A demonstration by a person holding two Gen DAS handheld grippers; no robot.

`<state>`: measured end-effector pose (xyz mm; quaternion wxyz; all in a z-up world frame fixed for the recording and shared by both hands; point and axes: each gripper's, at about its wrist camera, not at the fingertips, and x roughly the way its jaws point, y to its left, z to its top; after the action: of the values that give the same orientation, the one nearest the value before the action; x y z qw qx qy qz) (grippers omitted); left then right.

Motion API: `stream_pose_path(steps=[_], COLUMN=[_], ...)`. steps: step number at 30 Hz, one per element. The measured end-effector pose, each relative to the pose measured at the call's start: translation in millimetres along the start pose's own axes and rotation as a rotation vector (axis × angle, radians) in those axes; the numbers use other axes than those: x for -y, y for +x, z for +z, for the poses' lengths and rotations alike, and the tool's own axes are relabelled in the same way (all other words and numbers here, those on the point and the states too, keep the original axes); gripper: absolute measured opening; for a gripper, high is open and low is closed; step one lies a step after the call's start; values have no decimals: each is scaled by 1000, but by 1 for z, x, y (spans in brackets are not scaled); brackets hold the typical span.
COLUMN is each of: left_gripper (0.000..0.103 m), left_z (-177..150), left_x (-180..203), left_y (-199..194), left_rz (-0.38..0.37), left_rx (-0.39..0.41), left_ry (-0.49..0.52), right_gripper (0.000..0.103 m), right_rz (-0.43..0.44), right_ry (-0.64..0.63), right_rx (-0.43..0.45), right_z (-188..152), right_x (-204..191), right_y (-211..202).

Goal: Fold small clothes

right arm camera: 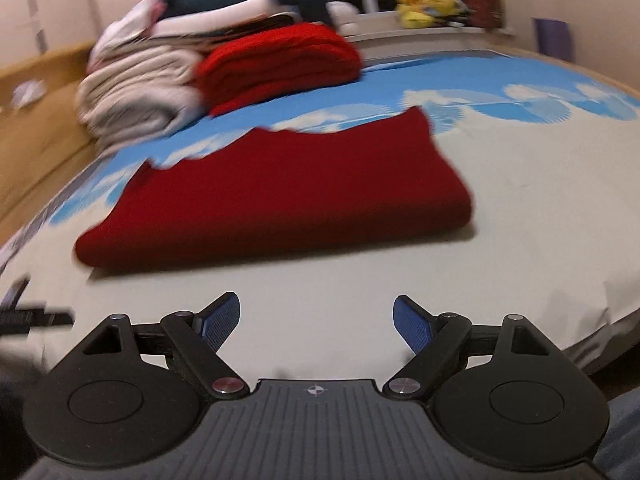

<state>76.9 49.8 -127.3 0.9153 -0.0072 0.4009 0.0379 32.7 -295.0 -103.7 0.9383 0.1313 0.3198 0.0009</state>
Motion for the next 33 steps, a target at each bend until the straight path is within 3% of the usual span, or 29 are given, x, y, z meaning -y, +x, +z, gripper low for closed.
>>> stream_pose_path(steps=[8, 33], left_gripper=[103, 103], left_z=[-17, -21], left_x=[10, 21], left_y=[-14, -10], left_rz=[1, -1], left_rx=[23, 25], left_ry=[39, 56], right_gripper=[85, 85], right_rz=[13, 18], right_ry=[-83, -41], right_rx=[14, 2], right_z=[-15, -21], right_x=[-10, -14], right_y=[-22, -19])
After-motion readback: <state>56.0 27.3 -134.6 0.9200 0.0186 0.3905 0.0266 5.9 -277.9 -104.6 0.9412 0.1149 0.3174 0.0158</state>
